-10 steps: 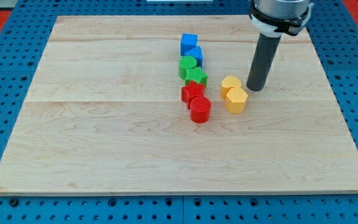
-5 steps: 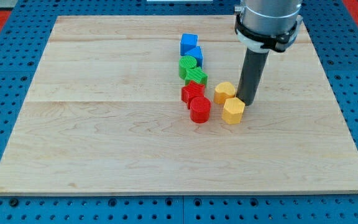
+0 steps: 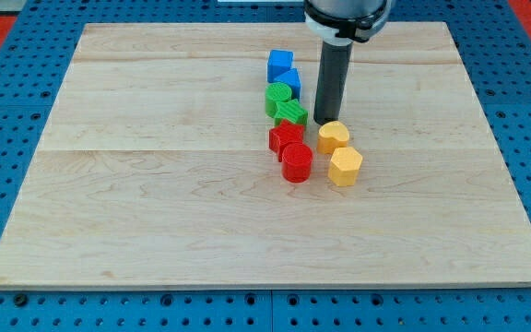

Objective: Move the yellow heart along with yellow hexagon slightly down

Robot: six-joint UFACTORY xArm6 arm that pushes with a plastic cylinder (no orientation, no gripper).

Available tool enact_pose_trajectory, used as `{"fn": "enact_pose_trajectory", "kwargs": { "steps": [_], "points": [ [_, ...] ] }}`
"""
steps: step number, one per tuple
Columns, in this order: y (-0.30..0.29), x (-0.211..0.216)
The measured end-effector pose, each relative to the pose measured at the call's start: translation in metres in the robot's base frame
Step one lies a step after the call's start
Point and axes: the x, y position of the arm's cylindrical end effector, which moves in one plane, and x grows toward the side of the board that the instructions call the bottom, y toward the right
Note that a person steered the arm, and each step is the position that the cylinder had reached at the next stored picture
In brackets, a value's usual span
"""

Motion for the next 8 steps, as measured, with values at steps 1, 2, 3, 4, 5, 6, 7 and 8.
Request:
{"fn": "enact_pose_trajectory", "kwargs": {
  "steps": [1, 2, 3, 4, 5, 6, 7, 8],
  "points": [
    [0.000, 0.016],
    [0.000, 0.017],
    [0.000, 0.028],
    [0.001, 0.047],
    [0.011, 0.063],
    [0.018, 0.075],
    [0.018, 0.073],
    [0.024, 0.050]
  ]
}}
